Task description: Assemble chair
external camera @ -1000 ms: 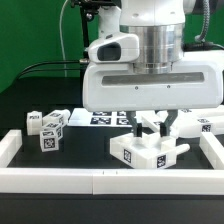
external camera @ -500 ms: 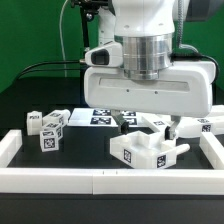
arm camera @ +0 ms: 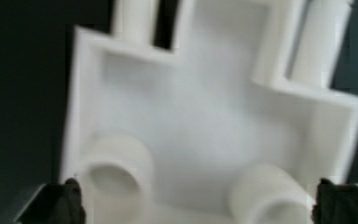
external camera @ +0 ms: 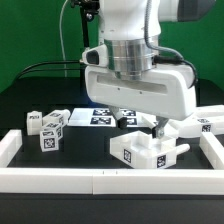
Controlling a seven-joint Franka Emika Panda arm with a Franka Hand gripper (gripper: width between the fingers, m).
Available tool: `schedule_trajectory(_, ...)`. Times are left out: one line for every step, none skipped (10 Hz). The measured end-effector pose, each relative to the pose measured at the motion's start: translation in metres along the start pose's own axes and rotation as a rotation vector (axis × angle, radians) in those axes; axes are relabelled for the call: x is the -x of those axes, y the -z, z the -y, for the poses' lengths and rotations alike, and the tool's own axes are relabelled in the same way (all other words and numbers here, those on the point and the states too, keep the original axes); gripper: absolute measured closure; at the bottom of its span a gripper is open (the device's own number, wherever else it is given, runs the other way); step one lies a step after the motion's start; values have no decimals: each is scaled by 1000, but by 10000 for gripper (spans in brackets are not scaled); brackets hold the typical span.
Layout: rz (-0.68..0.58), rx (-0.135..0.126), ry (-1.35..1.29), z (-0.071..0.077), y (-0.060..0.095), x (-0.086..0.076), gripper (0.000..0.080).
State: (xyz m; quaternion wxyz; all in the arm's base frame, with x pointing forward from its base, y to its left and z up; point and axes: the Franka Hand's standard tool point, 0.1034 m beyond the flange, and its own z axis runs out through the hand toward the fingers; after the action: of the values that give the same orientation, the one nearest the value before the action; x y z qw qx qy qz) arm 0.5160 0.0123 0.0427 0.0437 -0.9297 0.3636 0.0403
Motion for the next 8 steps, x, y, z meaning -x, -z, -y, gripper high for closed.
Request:
schedule_trajectory(-19, -8, 10, -4, -1, -5, 150)
schedule_trajectory(-27, -15, -14, -6, -7, -6, 150)
schedule_trajectory(-34, -17, -16, 0, -14, 4, 150)
schedule_trajectory(-52, -13, 0, -2, -25, 18, 150)
schedule_trajectory(-46, -3, 3, -4, -33, 20, 150)
schedule_trajectory(-47, -2, 6, -1, -37, 17, 150)
schedule_trajectory(-48, -2, 16, 5, -39, 18, 150)
schedule_trajectory(-48, -2, 21, 5, -39, 18, 150)
